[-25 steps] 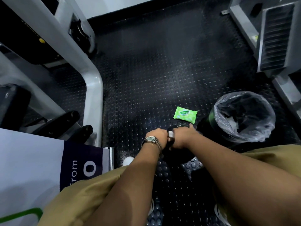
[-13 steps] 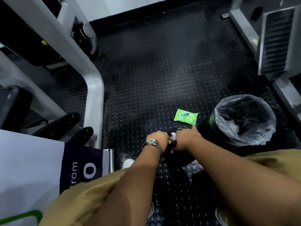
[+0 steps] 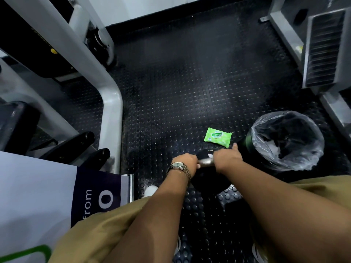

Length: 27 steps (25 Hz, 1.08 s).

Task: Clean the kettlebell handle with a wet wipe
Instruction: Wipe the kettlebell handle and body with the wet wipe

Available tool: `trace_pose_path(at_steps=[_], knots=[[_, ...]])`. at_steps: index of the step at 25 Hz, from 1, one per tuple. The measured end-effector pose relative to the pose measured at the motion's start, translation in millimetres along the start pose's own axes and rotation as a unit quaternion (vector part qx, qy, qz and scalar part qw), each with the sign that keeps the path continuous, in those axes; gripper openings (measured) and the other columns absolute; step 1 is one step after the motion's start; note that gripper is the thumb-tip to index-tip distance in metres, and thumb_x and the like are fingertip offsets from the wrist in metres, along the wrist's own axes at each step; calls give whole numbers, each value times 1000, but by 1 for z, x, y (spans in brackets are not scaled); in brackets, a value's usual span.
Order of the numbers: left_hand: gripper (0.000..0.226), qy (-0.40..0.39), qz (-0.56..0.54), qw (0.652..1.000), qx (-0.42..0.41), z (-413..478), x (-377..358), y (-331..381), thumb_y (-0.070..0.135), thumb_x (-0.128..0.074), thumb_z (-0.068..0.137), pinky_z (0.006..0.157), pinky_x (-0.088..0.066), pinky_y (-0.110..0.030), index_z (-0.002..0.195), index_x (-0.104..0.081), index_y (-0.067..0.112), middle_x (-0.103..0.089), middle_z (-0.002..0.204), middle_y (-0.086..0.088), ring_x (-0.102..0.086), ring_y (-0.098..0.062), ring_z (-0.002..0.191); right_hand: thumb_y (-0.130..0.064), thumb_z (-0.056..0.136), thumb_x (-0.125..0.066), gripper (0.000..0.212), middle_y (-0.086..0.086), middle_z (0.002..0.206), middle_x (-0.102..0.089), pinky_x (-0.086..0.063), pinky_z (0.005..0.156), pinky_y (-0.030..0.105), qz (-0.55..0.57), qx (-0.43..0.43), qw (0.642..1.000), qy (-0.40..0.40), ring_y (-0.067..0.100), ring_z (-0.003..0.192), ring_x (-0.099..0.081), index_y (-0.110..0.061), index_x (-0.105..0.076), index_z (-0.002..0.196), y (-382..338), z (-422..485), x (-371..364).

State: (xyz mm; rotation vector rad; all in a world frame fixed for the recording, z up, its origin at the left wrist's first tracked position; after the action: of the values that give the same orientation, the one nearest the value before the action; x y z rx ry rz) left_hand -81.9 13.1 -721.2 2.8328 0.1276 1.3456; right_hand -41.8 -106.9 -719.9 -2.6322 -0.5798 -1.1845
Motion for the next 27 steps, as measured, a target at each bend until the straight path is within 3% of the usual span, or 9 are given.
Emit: trace_pose_path(at_steps=[2, 5, 7, 11, 15, 17, 20, 24, 27], knots=[[30, 8, 3, 1000, 1, 0, 1, -1, 36, -49, 106, 84, -52, -37, 122, -69, 19, -71, 117, -10, -68, -32, 105, -39, 95, -61, 44, 3, 136, -64, -10, 124, 54, 16, 3, 1000, 2, 25, 133, -54, -21, -58, 134, -14, -2, -2], [28, 23, 7, 1000, 5, -4, 6, 0, 27, -48, 104, 86, -52, -38, 119, -69, 17, -71, 118, -10, -68, -34, 107, -57, 65, -86, 75, 1, 130, -65, -21, 119, 54, 72, 61, 995, -38, 24, 130, -56, -24, -60, 127, -45, 1, -7], [28, 14, 14, 1000, 2, -3, 5, 1, 31, -49, 105, 86, -53, -38, 119, -69, 17, -71, 118, -10, -68, -32, 107, -57, 60, -89, 76, 0, 130, -66, -20, 120, 56, 61, 38, 995, -67, 23, 130, -56, -24, -61, 123, -26, 2, -6], [31, 2, 12, 1000, -6, -1, 1, 2, 36, -49, 106, 84, -53, -38, 121, -69, 19, -71, 116, -10, -68, -31, 104, -55, 71, -85, 76, -2, 136, -64, -7, 122, 64, -47, -15, 995, -86, 23, 135, -53, -26, -58, 135, 8, -4, -8], [29, 17, 16, 1000, 3, -2, 5, 0, 21, -47, 103, 87, -54, -38, 120, -69, 15, -71, 121, -9, -69, -31, 108, -57, 64, -88, 74, -3, 131, -67, -27, 120, 52, 57, 70, 995, -51, 23, 131, -57, -29, -64, 129, -54, -3, -2], [31, 15, 19, 1000, 5, -4, 6, 0, 17, -45, 101, 85, -54, -38, 120, -69, 14, -71, 122, -9, -70, -32, 108, -58, 58, -91, 74, -4, 127, -69, -24, 120, 54, 94, 76, 990, -67, 23, 129, -58, -29, -68, 123, -61, 1, -4], [29, 12, 22, 1000, -3, -3, 7, 2, 30, -48, 105, 85, -53, -38, 120, -68, 16, -71, 120, -10, -69, -33, 108, -57, 61, -89, 69, -2, 125, -69, -20, 119, 57, 57, 44, 995, -67, 23, 128, -58, -25, -67, 118, -30, 2, -1], [33, 11, 23, 1000, -8, -2, 1, 1, 38, -49, 106, 86, -54, -39, 124, -68, 18, -71, 118, -10, -68, -31, 105, -49, 72, -86, 73, -3, 139, -62, -11, 123, 62, 8, -37, 996, -84, 22, 137, -51, -26, -58, 135, 10, -6, -6], [28, 18, 23, 1000, -6, -2, 3, 3, 27, -50, 105, 88, -54, -39, 123, -69, 18, -71, 120, -7, -69, -31, 107, -59, 60, -90, 81, -5, 135, -65, -29, 120, 53, 86, 38, 994, -62, 22, 130, -57, -29, -61, 129, -37, -4, -5]])
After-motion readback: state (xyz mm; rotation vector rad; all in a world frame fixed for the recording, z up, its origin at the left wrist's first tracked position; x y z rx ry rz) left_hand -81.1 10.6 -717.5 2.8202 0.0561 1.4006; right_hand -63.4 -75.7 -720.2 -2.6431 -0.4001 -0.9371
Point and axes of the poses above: each hand's wrist, its own z-axis towards the middle knuckle, its own x-axis out of the back of the hand, y = z × x, the point moved 9 cm from there along z, towards the middle knuckle
